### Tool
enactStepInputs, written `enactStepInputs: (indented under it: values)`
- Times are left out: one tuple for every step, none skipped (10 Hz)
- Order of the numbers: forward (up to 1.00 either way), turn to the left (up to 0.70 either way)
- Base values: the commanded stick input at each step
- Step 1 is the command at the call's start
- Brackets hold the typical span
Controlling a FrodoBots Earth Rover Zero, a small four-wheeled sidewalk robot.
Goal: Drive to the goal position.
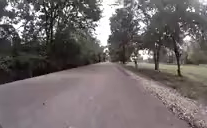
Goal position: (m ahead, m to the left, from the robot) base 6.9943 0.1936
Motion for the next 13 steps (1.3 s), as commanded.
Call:
enactStepInputs:
  values:
    - [1.0,-0.04]
    - [1.0,-0.02]
    - [1.0,-0.01]
    - [1.0,-0.01]
    - [1.0,-0.01]
    - [1.0,-0.01]
    - [1.0,-0.01]
    - [1.0,-0.01]
    - [1.0,-0.01]
    - [1.0,0.0]
    - [1.0,0.01]
    - [1.0,0.01]
    - [1.0,0.01]
